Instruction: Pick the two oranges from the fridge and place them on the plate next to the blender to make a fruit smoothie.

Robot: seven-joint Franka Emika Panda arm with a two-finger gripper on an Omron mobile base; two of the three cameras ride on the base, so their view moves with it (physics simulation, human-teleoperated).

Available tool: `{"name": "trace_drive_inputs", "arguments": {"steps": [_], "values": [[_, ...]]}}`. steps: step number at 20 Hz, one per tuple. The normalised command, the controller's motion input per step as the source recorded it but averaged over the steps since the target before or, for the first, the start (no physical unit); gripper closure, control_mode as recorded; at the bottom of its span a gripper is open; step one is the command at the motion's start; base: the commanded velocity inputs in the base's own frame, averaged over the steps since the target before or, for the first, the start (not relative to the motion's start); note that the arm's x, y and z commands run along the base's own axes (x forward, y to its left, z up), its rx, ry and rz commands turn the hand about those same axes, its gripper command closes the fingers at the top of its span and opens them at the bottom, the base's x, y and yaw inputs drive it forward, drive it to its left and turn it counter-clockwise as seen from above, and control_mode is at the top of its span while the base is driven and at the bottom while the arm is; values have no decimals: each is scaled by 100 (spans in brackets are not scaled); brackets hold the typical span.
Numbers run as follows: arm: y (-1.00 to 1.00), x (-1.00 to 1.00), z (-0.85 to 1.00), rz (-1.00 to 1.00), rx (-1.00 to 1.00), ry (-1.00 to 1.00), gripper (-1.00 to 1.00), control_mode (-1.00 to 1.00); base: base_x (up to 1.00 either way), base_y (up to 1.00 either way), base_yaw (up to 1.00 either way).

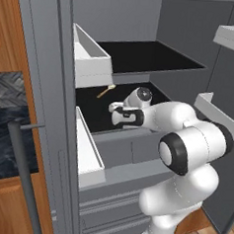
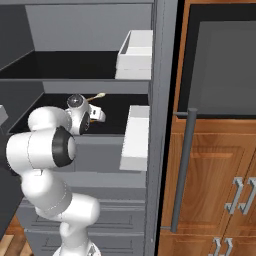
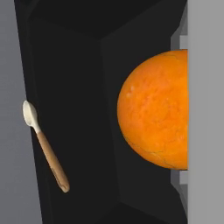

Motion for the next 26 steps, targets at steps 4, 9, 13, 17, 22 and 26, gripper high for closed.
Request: {"name": "trace_drive_inputs", "arguments": {"steps": [4,9,13,17,22,26], "values": [[0,-1,0,0,0,0,100,-100,0,0,0],[0,-91,4,-2,1,-4,100,-100,0,0,0],[0,-100,56,-6,1,-4,100,-100,0,0,0],[0,-100,99,-7,-1,-12,100,-100,0,0,0],[0,-100,100,-3,-2,-2,100,-100,0,0,0],[0,-100,100,0,0,5,100,-100,0,0,0]]}}
